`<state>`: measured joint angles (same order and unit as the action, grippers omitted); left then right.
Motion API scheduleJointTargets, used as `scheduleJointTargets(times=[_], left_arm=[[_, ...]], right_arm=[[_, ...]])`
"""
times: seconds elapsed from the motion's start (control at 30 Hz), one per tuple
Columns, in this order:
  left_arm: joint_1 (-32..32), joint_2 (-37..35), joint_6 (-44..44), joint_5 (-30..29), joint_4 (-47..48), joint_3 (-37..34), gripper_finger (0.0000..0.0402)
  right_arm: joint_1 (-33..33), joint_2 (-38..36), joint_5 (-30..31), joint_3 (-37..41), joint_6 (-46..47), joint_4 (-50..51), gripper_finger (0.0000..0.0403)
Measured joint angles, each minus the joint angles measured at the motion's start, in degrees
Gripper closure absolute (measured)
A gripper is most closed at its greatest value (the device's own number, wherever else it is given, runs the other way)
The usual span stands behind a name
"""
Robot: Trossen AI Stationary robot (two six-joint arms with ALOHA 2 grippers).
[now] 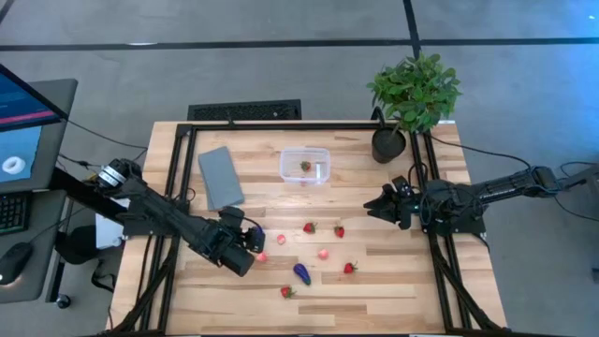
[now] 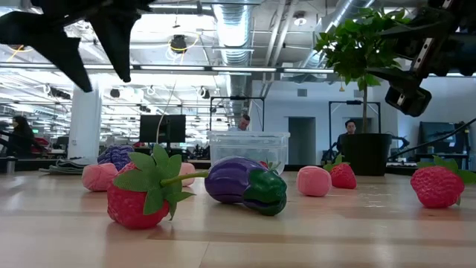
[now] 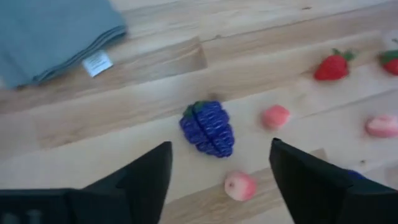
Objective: Pick and placing Produce into tupperware
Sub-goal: Put the grapes into the transparent bin
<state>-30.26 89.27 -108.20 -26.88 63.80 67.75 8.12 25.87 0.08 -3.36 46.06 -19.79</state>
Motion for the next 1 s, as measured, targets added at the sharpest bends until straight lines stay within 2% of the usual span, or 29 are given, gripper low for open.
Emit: scheduleJointTargets(times=[0.17,0.33,0.77,1.0], left_arm=[[1.8,1.5,-2.0,3.4,0.4,0.0,0.0083],[3.1,4.5,-2.8,6.3,-0.5,0.0,0.0057],[5.8,11.8,-4.2,8.6,-4.0,0.0,0.0051],[7.5,12.2,-1.1,7.5,-5.8,0.0,0.0051]], right_arm=[[0.0,0.0,0.0,0.0,-1.5,0.1,0.0143],[0.0,0.0,0.0,0.0,-1.6,1.4,0.0143],[0.1,0.0,-0.1,0.0,-2.1,2.7,0.0143],[0.1,0.0,-0.1,0.0,-2.2,2.7,0.0143]])
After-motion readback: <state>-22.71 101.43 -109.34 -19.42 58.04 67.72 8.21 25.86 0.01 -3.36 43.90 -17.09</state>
